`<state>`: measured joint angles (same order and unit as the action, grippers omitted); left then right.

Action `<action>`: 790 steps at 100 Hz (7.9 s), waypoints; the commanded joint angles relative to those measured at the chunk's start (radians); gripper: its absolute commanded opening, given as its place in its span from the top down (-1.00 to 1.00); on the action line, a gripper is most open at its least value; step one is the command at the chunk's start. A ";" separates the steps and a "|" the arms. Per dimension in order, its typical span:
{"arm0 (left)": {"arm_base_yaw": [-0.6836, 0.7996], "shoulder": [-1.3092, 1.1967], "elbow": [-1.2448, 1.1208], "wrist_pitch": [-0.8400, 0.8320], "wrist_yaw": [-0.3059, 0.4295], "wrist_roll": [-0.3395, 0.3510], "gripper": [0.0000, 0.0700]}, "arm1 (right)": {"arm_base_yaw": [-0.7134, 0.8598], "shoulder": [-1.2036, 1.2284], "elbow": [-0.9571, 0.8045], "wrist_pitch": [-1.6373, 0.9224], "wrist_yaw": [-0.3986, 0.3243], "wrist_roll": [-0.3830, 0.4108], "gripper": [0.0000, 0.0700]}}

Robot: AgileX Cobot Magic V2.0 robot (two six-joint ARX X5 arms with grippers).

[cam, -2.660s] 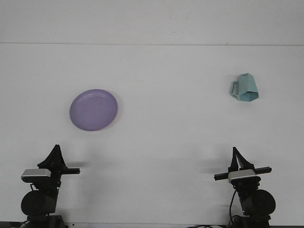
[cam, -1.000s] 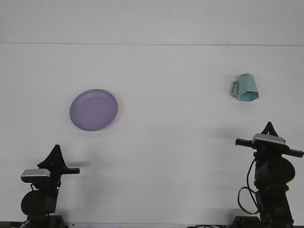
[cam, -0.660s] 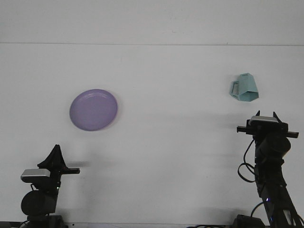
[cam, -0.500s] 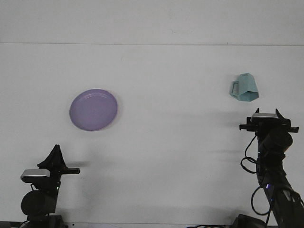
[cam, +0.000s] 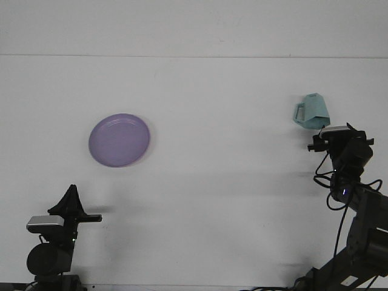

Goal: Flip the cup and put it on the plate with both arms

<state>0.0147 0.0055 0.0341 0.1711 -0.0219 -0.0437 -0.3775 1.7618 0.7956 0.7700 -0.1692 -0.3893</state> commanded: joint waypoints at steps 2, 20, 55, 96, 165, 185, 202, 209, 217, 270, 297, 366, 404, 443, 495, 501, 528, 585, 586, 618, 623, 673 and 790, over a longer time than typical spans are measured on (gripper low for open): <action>0.001 -0.001 -0.018 0.010 0.003 -0.003 0.96 | -0.004 0.060 0.060 0.013 -0.020 -0.018 -0.35; 0.001 -0.001 -0.018 0.010 0.003 -0.003 0.96 | -0.003 0.172 0.190 -0.038 -0.049 -0.066 -0.35; 0.001 -0.001 -0.018 0.010 0.003 -0.002 0.96 | -0.018 0.331 0.375 -0.072 -0.118 -0.116 -0.35; 0.001 -0.001 -0.018 0.010 0.003 -0.003 0.96 | -0.035 0.381 0.415 -0.072 -0.224 -0.086 0.99; 0.001 -0.001 -0.018 0.018 0.003 -0.004 0.96 | 0.074 -0.109 0.415 -0.470 -0.134 0.347 0.99; 0.001 -0.001 -0.013 0.018 0.003 -0.055 0.96 | 0.201 -0.339 0.484 -0.959 -0.115 0.465 0.99; 0.001 -0.001 -0.013 0.018 0.003 -0.055 0.96 | 0.365 -0.425 0.593 -1.343 -0.118 0.473 0.99; 0.001 -0.001 -0.013 0.018 0.003 -0.055 0.96 | 0.438 -0.428 0.640 -1.482 -0.118 0.476 0.99; 0.001 -0.001 -0.013 0.018 0.003 -0.055 0.96 | 0.521 -0.421 0.673 -1.611 -0.117 0.475 0.99; 0.001 -0.001 -0.013 0.016 0.003 -0.055 0.96 | 0.887 -0.127 0.687 -1.902 0.050 0.407 0.99; 0.001 -0.001 -0.013 0.016 0.003 -0.055 0.96 | 0.909 -0.008 0.689 -1.906 0.072 0.384 0.99; 0.001 -0.001 0.002 0.017 0.004 -0.163 0.96 | 0.850 -0.147 0.736 -1.912 0.065 0.317 0.06; -0.003 0.047 0.201 -0.023 0.180 -0.238 0.96 | 0.661 -0.676 0.352 -1.438 0.031 0.350 1.00; -0.061 0.571 0.675 -0.229 0.455 -0.193 0.96 | 0.534 -1.191 -0.206 -1.014 0.003 0.389 1.00; -0.454 1.400 1.457 -0.806 0.467 0.094 0.75 | 0.534 -1.276 -0.267 -1.015 0.004 0.389 1.00; -0.485 1.467 1.514 -0.837 0.467 0.103 0.41 | 0.534 -1.276 -0.267 -1.019 0.004 0.389 1.00; -0.606 1.709 1.699 -0.965 0.454 0.134 -0.07 | 0.534 -1.276 -0.267 -1.033 0.004 0.389 1.00; -0.729 2.144 2.053 -1.147 0.351 0.191 -0.32 | 0.534 -1.276 -0.267 -1.033 0.004 0.387 1.00; -0.730 2.148 2.053 -1.147 0.351 0.192 -0.32 | 0.534 -1.276 -0.267 -1.033 0.004 0.387 1.00; -0.753 2.221 2.053 -1.134 0.350 0.214 0.29 | 0.534 -1.276 -0.267 -1.033 0.004 0.386 1.00; -0.754 2.226 2.053 -1.138 0.350 0.215 0.47 | 0.534 -1.276 -0.267 -1.033 0.004 0.386 1.00; -0.737 2.226 2.149 -1.252 0.318 0.212 0.97 | 0.534 -1.276 -0.267 -1.033 0.004 0.386 1.00; -0.013 2.095 2.048 -1.314 0.171 0.136 0.97 | 0.535 -1.276 -0.267 -1.040 0.004 0.388 1.00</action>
<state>0.0067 2.0636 2.0647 -1.1503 0.1474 0.1017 0.1562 0.4828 0.5262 -0.2779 -0.1638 -0.0174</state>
